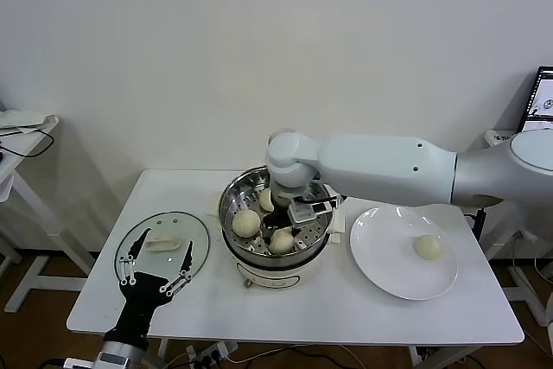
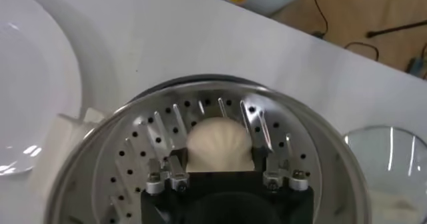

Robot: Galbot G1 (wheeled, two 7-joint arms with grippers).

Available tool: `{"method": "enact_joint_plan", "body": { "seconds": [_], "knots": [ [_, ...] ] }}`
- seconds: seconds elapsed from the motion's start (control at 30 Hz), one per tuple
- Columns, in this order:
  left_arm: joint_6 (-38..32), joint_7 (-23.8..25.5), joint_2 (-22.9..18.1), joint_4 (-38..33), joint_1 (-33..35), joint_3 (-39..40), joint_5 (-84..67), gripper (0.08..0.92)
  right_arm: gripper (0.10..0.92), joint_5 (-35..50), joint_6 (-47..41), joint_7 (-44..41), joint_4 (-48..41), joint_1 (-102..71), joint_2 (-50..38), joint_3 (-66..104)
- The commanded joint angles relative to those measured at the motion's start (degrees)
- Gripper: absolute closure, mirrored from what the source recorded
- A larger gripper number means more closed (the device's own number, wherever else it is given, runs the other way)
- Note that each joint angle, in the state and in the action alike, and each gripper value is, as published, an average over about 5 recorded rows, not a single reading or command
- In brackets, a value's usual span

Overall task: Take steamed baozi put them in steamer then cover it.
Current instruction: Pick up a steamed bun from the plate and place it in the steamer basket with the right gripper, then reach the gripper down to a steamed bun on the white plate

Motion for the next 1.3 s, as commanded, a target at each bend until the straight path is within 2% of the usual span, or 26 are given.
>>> {"method": "enact_joint_plan", "body": {
  "seconds": [0.03,0.33,0.43,0.57,0.7,0.77,0.87,1.0,1.3],
  "knots": [
    [-0.1,0.0,0.0,0.2,0.0,-0.1,-0.1,0.177,0.368,-1.6,0.8,0.2,-0.4,-1.6,1.0,0.1],
    [-0.3,0.0,-0.1,0.4,0.0,-0.3,-0.1,0.177,0.211,-0.5,0.3,0.6,-0.3,-0.4,-1.3,2.3],
    [-0.3,0.0,-0.1,0.4,0.0,-0.3,0.0,0.177,0.204,1.6,0.0,-0.1,-0.7,1.3,-4.7,4.7],
    [-0.3,0.0,0.1,0.5,0.0,-0.3,0.0,0.177,0.203,9.3,-2.8,-2.5,-3.0,3.9,-11.1,8.1],
    [-0.2,0.0,0.3,0.7,-0.3,-0.1,0.0,0.177,0.203,22.7,-13.5,-5.3,-7.0,7.0,-18.9,7.9],
    [-0.2,0.0,0.4,0.8,-0.5,0.0,0.0,0.177,0.203,30.8,-23.9,-6.6,-9.5,8.9,-23.3,5.0],
    [-0.2,0.0,0.4,0.9,-0.6,0.4,0.0,0.177,0.203,37.9,-37.6,-8.8,-15.1,9.0,-28.7,2.5],
    [-0.2,0.0,0.4,0.8,-0.4,0.7,0.2,0.177,0.203,38.7,-43.1,-10.4,-23.4,5.0,-32.0,2.7],
    [-0.1,0.0,0.1,0.5,0.4,0.3,0.3,0.177,0.203,32.4,-43.1,-9.5,-34.2,-10.6,-33.0,9.7]
  ]
}}
